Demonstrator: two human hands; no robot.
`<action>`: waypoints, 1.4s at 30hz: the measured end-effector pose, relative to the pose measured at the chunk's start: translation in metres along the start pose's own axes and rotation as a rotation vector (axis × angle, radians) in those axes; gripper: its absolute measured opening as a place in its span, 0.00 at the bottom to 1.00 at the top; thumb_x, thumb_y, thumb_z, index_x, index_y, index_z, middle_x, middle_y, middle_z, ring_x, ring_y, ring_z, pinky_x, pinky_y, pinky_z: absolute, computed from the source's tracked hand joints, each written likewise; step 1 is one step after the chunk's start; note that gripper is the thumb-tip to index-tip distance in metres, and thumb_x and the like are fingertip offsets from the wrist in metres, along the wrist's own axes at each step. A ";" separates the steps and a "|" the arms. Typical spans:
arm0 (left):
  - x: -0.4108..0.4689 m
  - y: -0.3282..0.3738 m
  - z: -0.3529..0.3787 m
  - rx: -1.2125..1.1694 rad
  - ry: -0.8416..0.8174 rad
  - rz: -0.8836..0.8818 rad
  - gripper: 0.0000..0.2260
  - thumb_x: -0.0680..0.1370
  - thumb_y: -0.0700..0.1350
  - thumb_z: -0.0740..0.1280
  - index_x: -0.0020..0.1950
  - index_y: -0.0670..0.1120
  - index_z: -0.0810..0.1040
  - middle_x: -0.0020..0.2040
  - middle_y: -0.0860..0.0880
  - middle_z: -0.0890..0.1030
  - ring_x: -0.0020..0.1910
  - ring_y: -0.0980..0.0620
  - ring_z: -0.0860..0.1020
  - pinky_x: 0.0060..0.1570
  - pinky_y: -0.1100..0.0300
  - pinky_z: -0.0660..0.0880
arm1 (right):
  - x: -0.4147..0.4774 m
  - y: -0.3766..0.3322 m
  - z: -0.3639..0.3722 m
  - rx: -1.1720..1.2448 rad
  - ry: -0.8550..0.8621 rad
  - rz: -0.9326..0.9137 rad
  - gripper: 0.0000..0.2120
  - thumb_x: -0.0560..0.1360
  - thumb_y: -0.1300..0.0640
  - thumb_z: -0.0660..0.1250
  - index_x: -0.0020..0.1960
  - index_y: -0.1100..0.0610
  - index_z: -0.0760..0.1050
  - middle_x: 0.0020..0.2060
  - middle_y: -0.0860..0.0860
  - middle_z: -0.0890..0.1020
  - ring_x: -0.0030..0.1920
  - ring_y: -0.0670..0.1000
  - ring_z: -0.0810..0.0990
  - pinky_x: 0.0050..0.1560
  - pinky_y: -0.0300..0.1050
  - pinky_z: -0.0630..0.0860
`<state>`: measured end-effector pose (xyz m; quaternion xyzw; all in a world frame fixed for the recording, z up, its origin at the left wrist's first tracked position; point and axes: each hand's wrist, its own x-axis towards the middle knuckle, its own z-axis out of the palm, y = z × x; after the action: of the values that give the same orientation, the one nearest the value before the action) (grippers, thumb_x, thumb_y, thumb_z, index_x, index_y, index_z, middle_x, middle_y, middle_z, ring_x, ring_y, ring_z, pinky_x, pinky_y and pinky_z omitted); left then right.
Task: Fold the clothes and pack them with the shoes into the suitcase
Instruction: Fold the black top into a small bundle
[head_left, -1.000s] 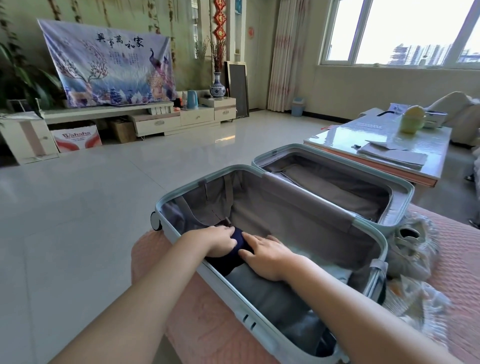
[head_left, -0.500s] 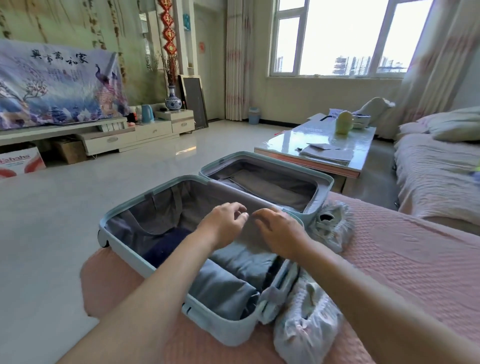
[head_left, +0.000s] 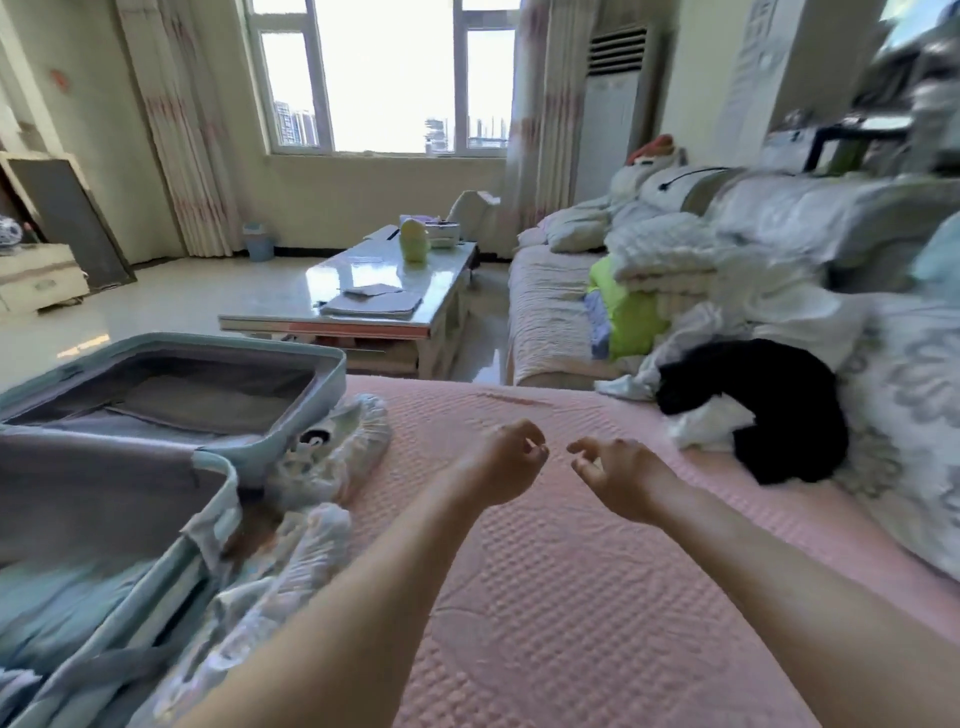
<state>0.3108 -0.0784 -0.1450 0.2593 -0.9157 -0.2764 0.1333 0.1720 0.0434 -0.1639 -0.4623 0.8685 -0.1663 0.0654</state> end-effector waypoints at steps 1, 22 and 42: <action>0.013 0.016 0.018 -0.001 -0.020 0.018 0.12 0.81 0.50 0.63 0.61 0.50 0.80 0.56 0.48 0.83 0.53 0.47 0.79 0.51 0.58 0.75 | -0.002 0.025 -0.006 -0.006 0.007 0.032 0.16 0.81 0.48 0.61 0.68 0.48 0.76 0.59 0.49 0.83 0.62 0.54 0.79 0.61 0.45 0.72; 0.226 0.152 0.283 0.261 -0.248 0.312 0.23 0.80 0.49 0.62 0.75 0.51 0.64 0.71 0.48 0.70 0.67 0.45 0.70 0.61 0.49 0.72 | 0.074 0.360 0.017 -0.520 0.016 0.370 0.32 0.82 0.57 0.60 0.80 0.38 0.53 0.79 0.53 0.55 0.76 0.56 0.59 0.70 0.53 0.63; 0.119 0.101 0.206 0.020 -0.112 0.491 0.07 0.71 0.36 0.69 0.44 0.48 0.79 0.40 0.52 0.80 0.40 0.49 0.78 0.41 0.54 0.76 | -0.028 0.252 0.024 0.180 0.149 0.193 0.34 0.62 0.39 0.76 0.67 0.40 0.73 0.65 0.43 0.74 0.68 0.50 0.70 0.68 0.48 0.68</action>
<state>0.0916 0.0187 -0.2425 0.0147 -0.9599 -0.2405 0.1431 -0.0031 0.1914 -0.2755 -0.3554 0.8929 -0.2705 0.0575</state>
